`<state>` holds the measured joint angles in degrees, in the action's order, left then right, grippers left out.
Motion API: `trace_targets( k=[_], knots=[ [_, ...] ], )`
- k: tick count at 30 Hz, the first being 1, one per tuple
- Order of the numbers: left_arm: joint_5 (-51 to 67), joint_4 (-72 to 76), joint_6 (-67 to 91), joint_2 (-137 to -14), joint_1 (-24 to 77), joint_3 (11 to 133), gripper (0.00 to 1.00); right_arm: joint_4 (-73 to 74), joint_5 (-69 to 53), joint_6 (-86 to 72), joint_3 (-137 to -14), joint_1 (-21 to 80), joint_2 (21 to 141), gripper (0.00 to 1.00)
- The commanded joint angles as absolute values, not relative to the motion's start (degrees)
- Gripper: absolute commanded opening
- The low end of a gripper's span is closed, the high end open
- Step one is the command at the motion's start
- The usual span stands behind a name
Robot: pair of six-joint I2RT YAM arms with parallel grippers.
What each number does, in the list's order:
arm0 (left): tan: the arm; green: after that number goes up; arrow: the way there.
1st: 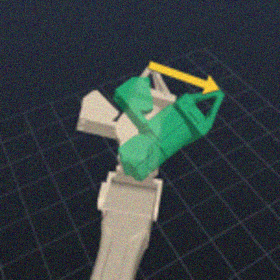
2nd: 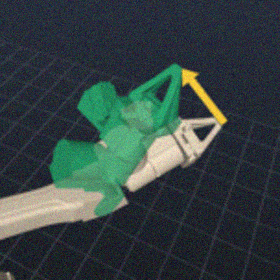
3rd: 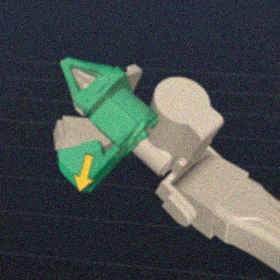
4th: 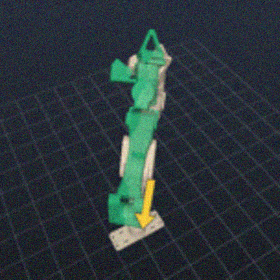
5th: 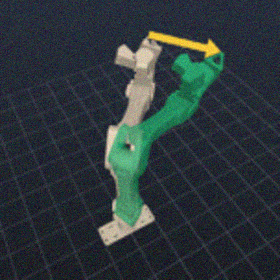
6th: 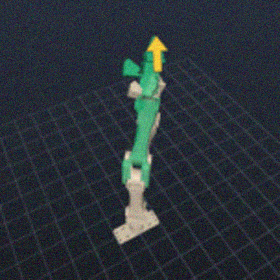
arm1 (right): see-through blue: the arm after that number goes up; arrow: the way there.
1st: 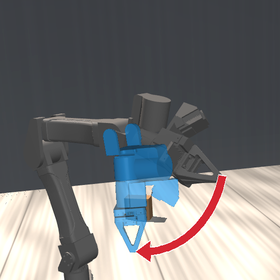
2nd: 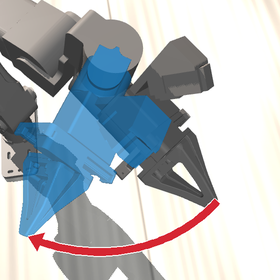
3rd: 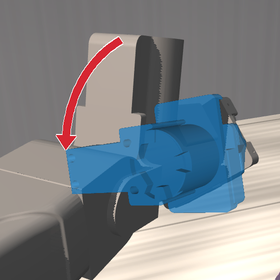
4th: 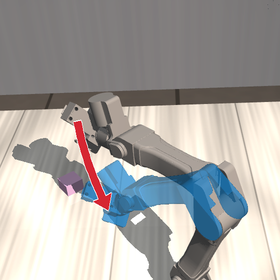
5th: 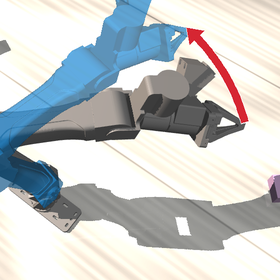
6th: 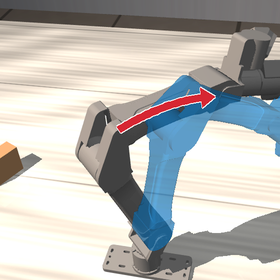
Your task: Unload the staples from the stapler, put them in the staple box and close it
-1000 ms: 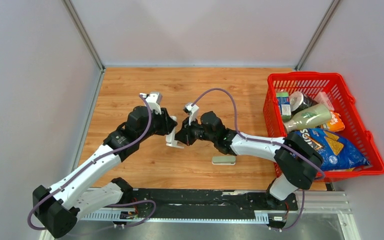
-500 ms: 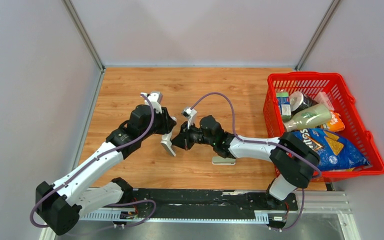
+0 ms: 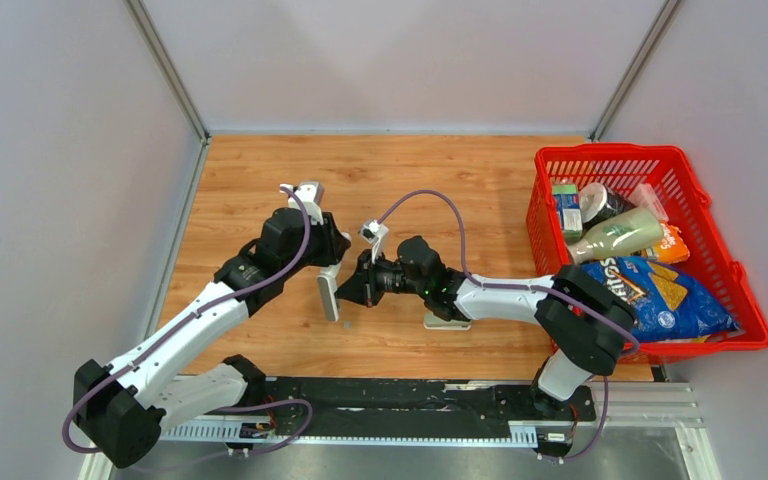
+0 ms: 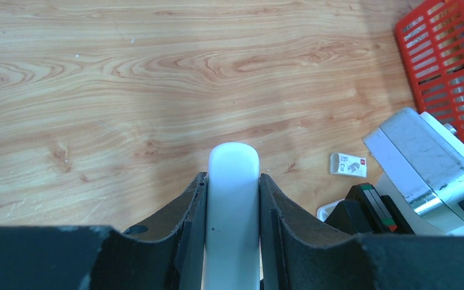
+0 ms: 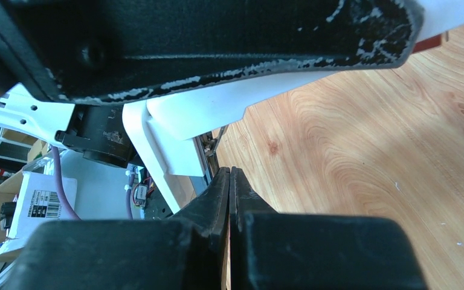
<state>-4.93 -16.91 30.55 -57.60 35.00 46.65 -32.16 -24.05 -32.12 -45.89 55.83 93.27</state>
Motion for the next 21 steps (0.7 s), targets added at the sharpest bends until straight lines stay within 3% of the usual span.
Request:
trace_targets(
  k=[1, 11, 21],
  knots=[
    [-8.44, -10.55, 29.88, -57.57, 34.37, 48.69, 0.0, -35.69, -27.95, -33.58, -46.76, 57.92, 92.37, 0.0],
    [-7.91, -11.33, 29.45, -57.48, 34.37, 49.04, 0.0, -32.97, -27.16, -32.0, -47.81, 58.01, 91.67, 0.0],
    [-3.44, -16.26, 28.13, -55.29, 34.45, 51.67, 0.0, -19.08, -19.96, -23.56, -49.66, 57.39, 84.47, 0.0]
  ],
)
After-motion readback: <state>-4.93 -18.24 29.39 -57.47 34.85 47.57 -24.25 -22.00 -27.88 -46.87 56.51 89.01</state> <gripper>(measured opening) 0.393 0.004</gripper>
